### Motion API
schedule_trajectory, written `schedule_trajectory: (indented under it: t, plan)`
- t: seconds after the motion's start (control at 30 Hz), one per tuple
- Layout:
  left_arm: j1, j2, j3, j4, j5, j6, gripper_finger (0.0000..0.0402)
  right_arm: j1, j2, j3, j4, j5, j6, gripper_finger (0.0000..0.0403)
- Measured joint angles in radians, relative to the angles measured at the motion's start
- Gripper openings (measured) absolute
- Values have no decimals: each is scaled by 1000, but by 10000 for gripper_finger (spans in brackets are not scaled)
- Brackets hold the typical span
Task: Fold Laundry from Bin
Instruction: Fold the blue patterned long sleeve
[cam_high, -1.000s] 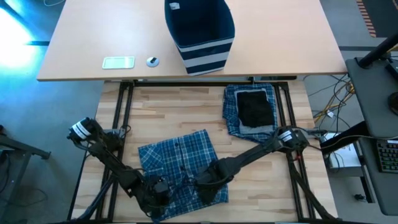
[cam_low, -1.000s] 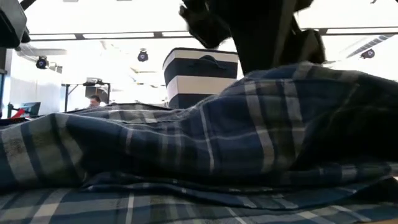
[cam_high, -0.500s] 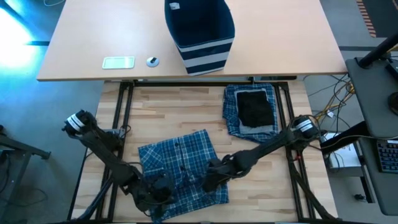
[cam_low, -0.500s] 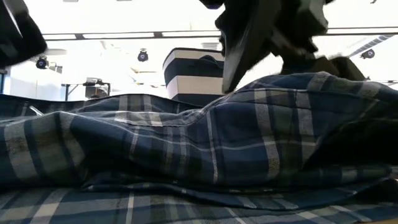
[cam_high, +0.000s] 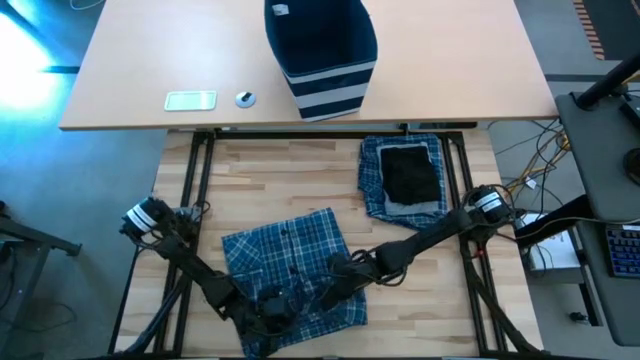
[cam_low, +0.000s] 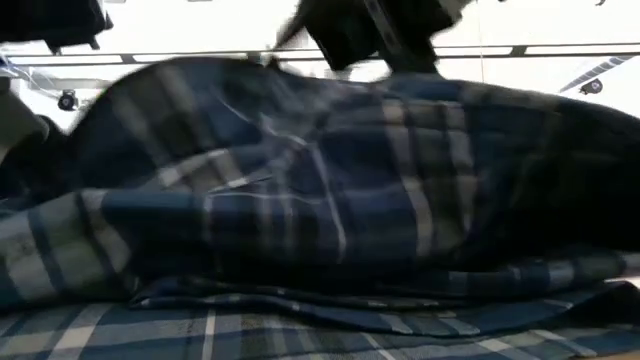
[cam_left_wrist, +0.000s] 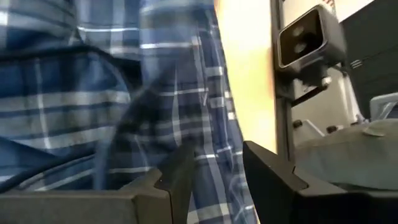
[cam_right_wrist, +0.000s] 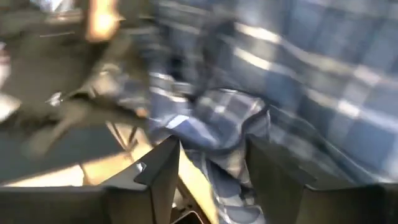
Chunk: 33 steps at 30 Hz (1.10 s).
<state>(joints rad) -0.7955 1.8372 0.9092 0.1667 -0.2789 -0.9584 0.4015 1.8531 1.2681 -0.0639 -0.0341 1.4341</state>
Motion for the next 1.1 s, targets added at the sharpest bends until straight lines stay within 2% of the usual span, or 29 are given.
schedule_trajectory:
  t: [0.3,0.47,0.57,0.67,0.77,0.83,0.93,1.0,1.1]
  plan:
    - [15,8,-1,-15,33,7,123,15,-2,150,-11,-38,-571,153]
    - [18,8,-2,-20,58,8,123,50,-2,192,-176,-12,-721,136]
    - [19,8,-2,-28,69,8,123,58,-6,249,-381,38,-678,129]
    - [19,8,-2,-29,74,8,123,62,-25,300,-543,79,-507,132]
    - [20,8,-2,-36,80,18,123,62,-31,282,-596,44,-271,149]
    - [21,8,-2,-36,81,27,123,53,-21,239,-556,-3,-181,167]
    - [24,8,-2,-38,81,34,123,35,-16,156,-371,-43,-123,196]
    - [25,8,-2,-40,81,34,123,23,-20,116,-245,-40,-102,212]
    - [27,8,-2,-42,81,34,123,8,-17,86,-207,-29,-98,224]
